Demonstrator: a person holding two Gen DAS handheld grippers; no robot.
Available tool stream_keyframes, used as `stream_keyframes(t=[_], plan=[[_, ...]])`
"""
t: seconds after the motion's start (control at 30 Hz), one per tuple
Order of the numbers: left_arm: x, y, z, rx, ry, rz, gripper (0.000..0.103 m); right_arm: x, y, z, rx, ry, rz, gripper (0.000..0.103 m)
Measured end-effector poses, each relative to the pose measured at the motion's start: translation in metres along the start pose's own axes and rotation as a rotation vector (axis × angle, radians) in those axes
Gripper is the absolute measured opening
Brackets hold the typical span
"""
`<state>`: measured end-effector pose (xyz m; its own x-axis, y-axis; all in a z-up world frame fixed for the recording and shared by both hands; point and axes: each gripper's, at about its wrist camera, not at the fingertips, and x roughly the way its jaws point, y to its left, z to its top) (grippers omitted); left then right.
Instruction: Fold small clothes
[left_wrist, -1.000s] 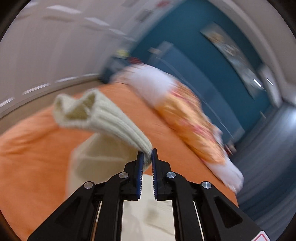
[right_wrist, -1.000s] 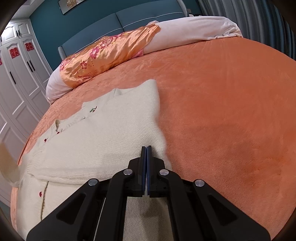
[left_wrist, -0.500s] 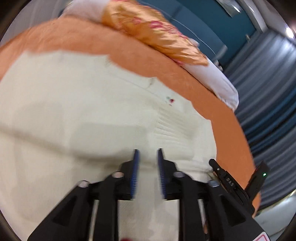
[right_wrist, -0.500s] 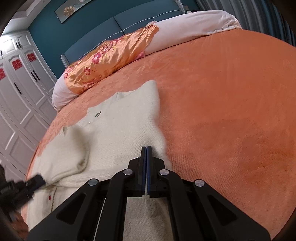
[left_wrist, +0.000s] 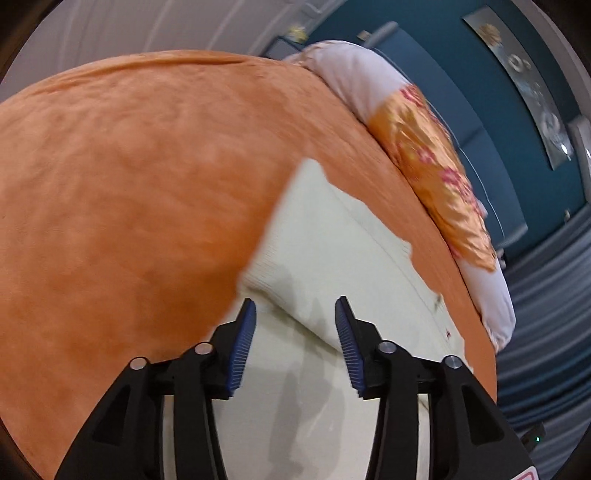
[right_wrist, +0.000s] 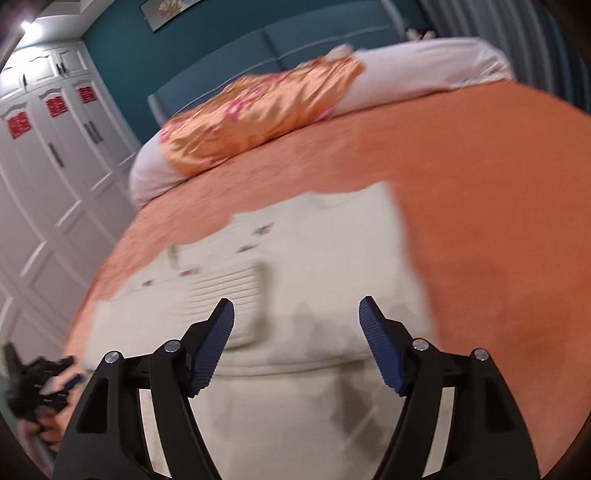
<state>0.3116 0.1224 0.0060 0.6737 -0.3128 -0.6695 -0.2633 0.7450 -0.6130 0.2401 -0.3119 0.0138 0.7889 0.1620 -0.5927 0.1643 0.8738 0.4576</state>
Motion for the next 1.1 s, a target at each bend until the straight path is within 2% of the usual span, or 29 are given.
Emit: stream_keyframes(t=[0.13,0.2,0.23,0.27,0.3,0.33,0.37,0.4,0.47,0.5,0.57,0.6,0.63,0.67,0.7,0.73,0.77,0.8,0.87,0.93,1.0,1.03,1.1], plan=[[0.0,0.02,0.003,-0.095,0.026,-0.045,0.043,0.029,0.027,0.001,0.0,0.112,0.046,0.07],[-0.003,0.017,0.001,-0.127,0.035,-0.083,0.043,0.052,0.033,0.0,0.027,0.206,0.039,0.07],[-0.005,0.014,-0.001,-0.145,0.047,-0.112,0.042,0.059,0.035,0.0,0.044,0.233,0.041,0.064],[-0.009,0.013,-0.003,-0.155,0.056,-0.133,0.043,0.064,0.037,0.002,0.06,0.243,0.041,0.051],[-0.01,0.009,-0.003,-0.153,0.062,-0.145,0.043,0.066,0.039,0.005,0.065,0.245,0.037,0.043],[-0.009,0.005,-0.003,-0.144,0.067,-0.145,0.043,0.065,0.041,0.01,0.067,0.238,0.045,0.01],[-0.007,0.0,-0.004,-0.122,0.073,-0.127,0.043,0.059,0.044,0.016,0.072,0.224,0.081,0.009],[0.001,-0.005,-0.003,-0.084,0.083,-0.078,0.043,0.049,0.048,0.025,0.072,0.186,0.114,0.009],[0.012,-0.005,-0.003,-0.043,0.078,0.01,0.04,0.011,0.062,0.045,0.029,0.056,0.186,0.008],[0.018,-0.002,-0.003,-0.033,0.069,0.056,0.031,-0.006,0.066,0.051,0.0,-0.005,0.201,0.008],[0.021,0.003,-0.006,-0.032,0.051,0.055,0.032,-0.035,0.064,0.053,-0.046,-0.107,0.213,0.008],[0.02,0.002,-0.01,-0.014,0.033,0.055,0.032,-0.032,0.058,0.048,-0.071,-0.108,0.165,0.008],[0.02,-0.001,-0.014,0.021,0.015,0.071,0.032,-0.012,0.048,0.036,-0.118,-0.04,0.065,0.008],[0.022,-0.007,-0.02,0.088,-0.005,0.114,0.032,0.009,0.039,0.026,-0.138,0.029,0.002,0.008],[0.023,-0.01,-0.024,0.13,-0.019,0.138,0.033,0.037,0.024,0.011,-0.138,0.137,-0.062,0.008],[0.025,-0.014,-0.03,0.183,-0.041,0.163,0.033,0.055,0.01,-0.004,-0.12,0.216,-0.096,0.008],[0.025,-0.017,-0.036,0.227,-0.06,0.183,0.033,0.051,0.001,-0.011,-0.095,0.172,-0.045,0.008],[0.026,-0.02,-0.04,0.257,-0.076,0.199,0.033,0.046,0.001,-0.01,-0.081,0.16,-0.038,0.009],[0.028,-0.02,-0.039,0.26,-0.083,0.206,0.033,0.037,0.001,-0.004,-0.029,0.155,-0.062,0.011],[0.029,-0.019,-0.041,0.266,-0.096,0.206,0.033,0.024,0.011,0.001,-0.027,0.106,-0.098,0.011],[0.029,-0.02,-0.043,0.282,-0.109,0.213,0.033,0.008,0.033,0.006,-0.042,0.038,-0.072,0.012],[0.03,-0.02,-0.044,0.287,-0.111,0.218,0.033,0.006,0.055,0.007,-0.07,0.047,-0.011,0.012],[0.03,-0.022,-0.045,0.299,-0.117,0.226,0.034,0.014,0.097,0.008,-0.146,0.094,0.052,0.012]])
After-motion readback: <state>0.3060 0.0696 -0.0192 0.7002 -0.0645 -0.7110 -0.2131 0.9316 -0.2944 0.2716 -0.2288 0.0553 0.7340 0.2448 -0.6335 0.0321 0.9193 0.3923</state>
